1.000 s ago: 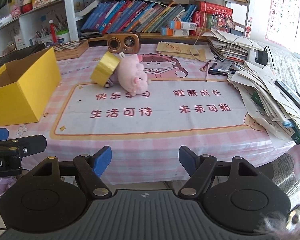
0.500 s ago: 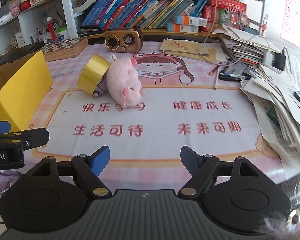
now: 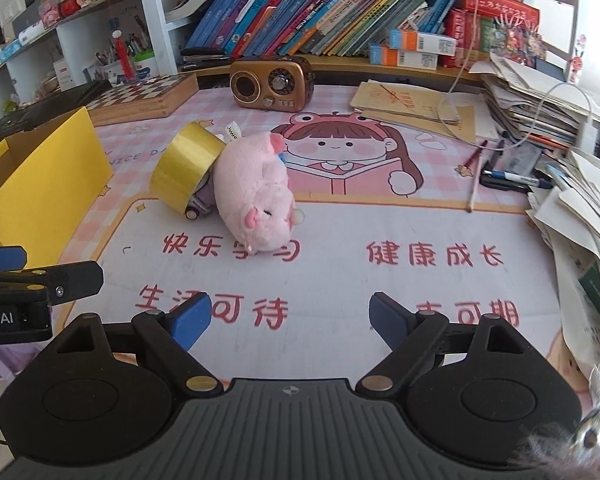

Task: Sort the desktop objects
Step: 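Close the right tool on the pink plush pig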

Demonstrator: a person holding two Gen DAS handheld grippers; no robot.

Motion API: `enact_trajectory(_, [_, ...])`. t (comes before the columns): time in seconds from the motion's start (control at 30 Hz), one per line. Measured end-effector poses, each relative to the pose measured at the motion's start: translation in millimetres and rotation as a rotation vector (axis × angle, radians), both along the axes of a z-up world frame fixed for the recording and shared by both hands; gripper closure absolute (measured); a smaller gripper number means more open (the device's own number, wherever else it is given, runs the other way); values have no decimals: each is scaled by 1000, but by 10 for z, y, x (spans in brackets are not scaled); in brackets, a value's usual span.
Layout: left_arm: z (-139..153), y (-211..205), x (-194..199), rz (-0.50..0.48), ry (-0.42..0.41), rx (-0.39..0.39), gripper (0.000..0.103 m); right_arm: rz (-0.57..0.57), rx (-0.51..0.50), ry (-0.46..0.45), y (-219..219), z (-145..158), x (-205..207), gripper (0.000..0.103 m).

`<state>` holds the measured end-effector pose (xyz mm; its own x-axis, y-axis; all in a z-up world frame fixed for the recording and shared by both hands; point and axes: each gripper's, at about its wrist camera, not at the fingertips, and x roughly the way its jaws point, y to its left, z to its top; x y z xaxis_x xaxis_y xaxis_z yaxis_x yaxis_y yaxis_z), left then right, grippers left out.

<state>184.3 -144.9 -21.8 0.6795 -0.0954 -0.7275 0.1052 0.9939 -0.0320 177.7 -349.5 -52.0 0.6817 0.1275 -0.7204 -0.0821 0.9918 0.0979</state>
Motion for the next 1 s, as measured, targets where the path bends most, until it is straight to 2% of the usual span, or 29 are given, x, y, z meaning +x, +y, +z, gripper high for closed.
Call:
enact_trajectory(0.37, [39, -38, 211, 44, -19, 31, 3, 57, 5, -12, -40, -42, 436, 17])
enact_trajectory(1.0, [89, 34, 417, 103, -14, 67, 3, 186, -13, -18, 258, -243, 1288, 18])
